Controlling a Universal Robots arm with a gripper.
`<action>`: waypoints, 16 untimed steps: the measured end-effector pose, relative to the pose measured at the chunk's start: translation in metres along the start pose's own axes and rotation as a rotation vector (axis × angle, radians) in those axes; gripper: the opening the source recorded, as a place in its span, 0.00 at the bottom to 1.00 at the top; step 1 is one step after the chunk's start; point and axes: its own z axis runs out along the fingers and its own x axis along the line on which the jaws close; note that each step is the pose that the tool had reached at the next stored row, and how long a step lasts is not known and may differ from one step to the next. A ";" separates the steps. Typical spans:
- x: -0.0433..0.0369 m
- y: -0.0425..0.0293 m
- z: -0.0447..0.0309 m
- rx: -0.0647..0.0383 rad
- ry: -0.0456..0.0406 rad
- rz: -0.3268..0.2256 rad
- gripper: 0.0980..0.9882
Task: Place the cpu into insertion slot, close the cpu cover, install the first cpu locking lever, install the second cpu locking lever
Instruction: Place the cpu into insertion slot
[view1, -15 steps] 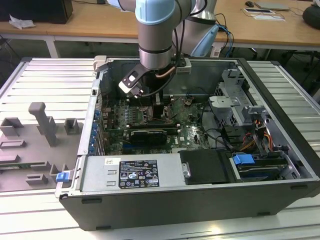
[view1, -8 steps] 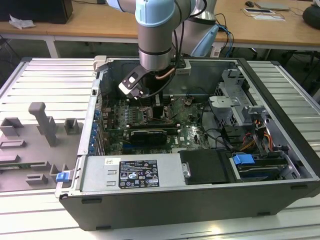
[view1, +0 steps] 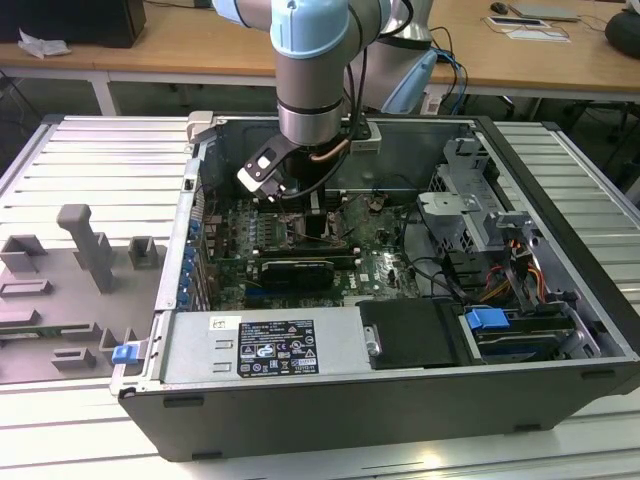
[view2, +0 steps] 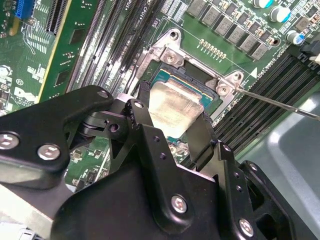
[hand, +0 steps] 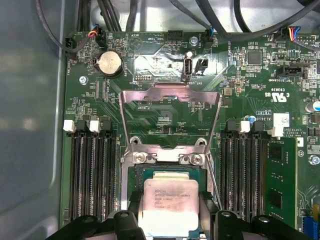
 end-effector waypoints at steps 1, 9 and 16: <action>0.0000 0.0000 0.0000 0.000 0.0000 0.000 0.49; 0.0001 0.0000 0.0003 0.000 0.0003 0.000 0.49; 0.0051 0.0000 0.0019 0.000 0.0017 0.000 0.58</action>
